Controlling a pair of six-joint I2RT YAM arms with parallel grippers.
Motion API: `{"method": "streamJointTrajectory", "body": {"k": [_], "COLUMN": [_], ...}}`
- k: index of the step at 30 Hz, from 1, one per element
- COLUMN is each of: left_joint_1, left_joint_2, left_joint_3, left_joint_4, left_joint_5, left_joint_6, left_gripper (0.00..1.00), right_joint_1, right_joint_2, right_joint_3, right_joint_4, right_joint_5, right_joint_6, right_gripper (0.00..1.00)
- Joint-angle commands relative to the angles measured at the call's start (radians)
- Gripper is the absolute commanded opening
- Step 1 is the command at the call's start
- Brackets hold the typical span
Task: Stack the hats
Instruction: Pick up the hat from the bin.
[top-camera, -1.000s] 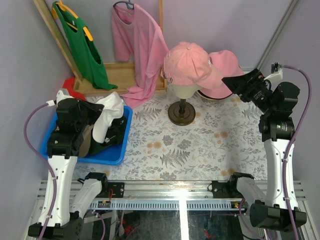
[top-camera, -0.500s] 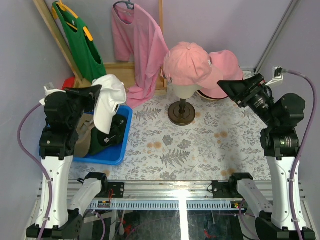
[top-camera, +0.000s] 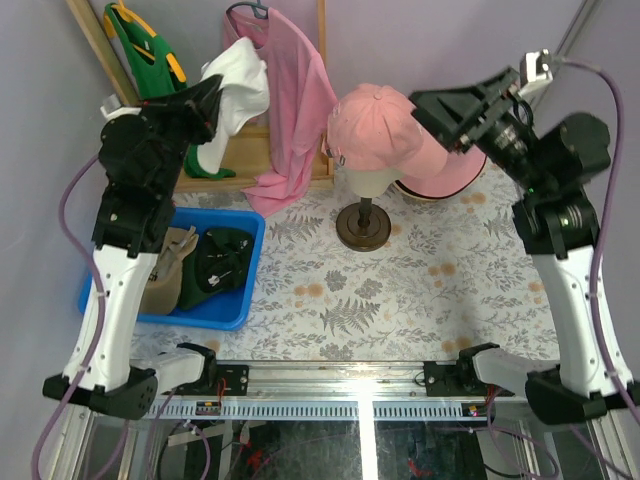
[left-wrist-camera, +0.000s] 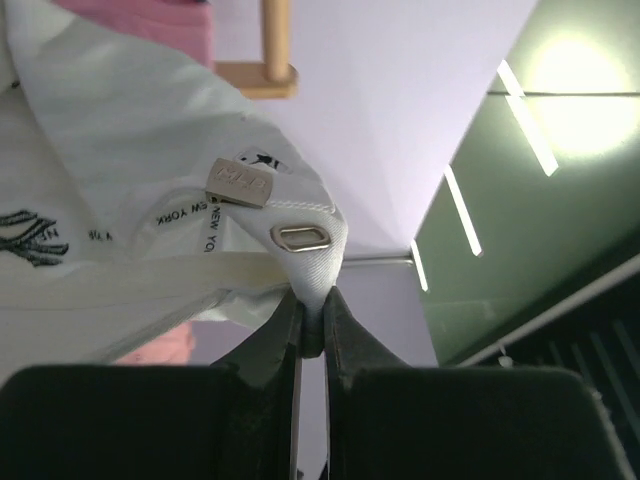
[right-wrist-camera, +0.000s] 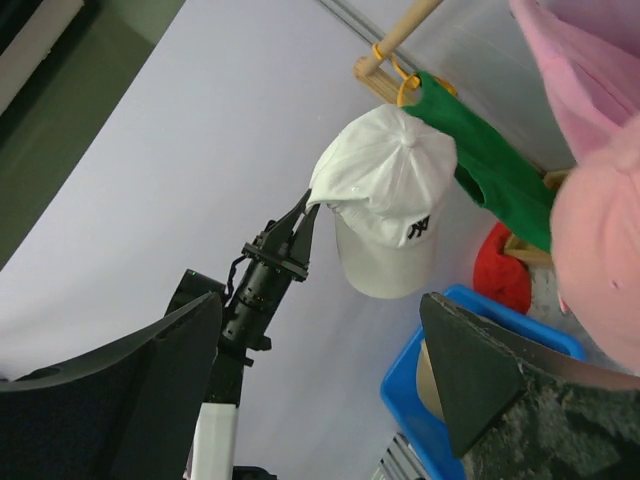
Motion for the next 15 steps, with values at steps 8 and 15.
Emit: {"method": "streamJointTrajectory", "body": {"k": [8,15], "left_joint_1": [-0.201,-0.302], "left_joint_2": [0.159,0.204], "left_joint_3": [0.152,0.189], "left_joint_4": [0.272,0.35], "left_joint_5": [-0.231,-0.394], "left_joint_6": [-0.053,-0.095], "left_gripper": [0.0,0.0], "right_joint_1": [0.336,0.604], "right_joint_2": [0.267,0.309], "right_joint_3": [0.277,0.245], "right_joint_4": [-0.016,0.05], "right_joint_5": [0.251,0.515], "right_joint_6": [-0.02,0.009], "right_gripper": [0.92,0.91]}}
